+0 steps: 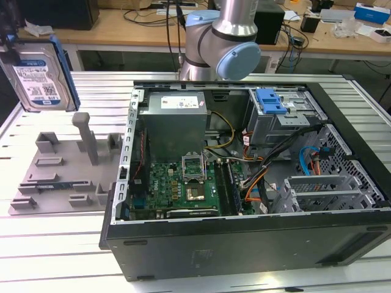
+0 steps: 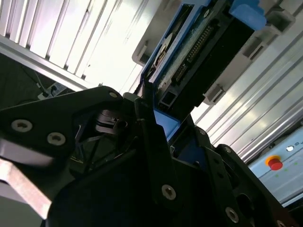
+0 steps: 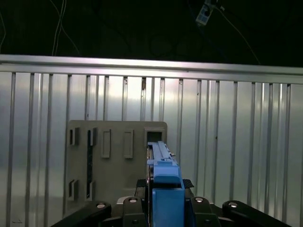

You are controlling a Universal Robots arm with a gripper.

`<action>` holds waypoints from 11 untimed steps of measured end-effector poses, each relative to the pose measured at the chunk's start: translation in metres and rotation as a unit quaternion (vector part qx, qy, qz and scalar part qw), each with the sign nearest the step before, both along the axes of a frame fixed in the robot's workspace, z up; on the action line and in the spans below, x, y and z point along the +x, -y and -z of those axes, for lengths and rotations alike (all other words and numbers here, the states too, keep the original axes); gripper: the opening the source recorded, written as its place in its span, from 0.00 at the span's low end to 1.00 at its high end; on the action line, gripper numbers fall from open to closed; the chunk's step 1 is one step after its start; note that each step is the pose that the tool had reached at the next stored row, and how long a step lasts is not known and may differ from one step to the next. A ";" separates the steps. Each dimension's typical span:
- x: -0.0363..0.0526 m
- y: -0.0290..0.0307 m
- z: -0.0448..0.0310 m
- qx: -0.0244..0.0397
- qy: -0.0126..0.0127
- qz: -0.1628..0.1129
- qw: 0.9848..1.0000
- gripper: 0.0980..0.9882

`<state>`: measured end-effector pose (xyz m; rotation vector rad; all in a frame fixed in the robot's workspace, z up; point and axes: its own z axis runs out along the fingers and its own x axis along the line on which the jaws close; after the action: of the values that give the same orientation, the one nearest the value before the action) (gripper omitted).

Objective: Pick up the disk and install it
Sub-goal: 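Pick up the disk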

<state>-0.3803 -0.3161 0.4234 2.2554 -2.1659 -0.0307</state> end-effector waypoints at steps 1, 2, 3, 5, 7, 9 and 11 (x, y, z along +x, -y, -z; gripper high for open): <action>0.0001 0.0000 -0.0051 0.000 0.000 0.000 1.000 0.30; 0.0002 0.0000 -0.0081 0.000 0.000 0.000 1.000 0.30; 0.0002 0.0000 -0.0109 0.000 0.000 0.000 1.000 0.30; 0.0004 0.0000 -0.0183 0.001 0.000 0.000 1.000 0.30; 0.0006 0.0000 -0.0269 0.001 0.000 -0.001 1.000 0.30; 0.0009 0.0000 -0.0371 0.001 0.000 -0.001 1.000 0.30; 0.0011 0.0000 -0.0445 0.001 0.000 -0.001 1.000 0.30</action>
<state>-0.3792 -0.3161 0.4679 2.2584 -2.1650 -0.0332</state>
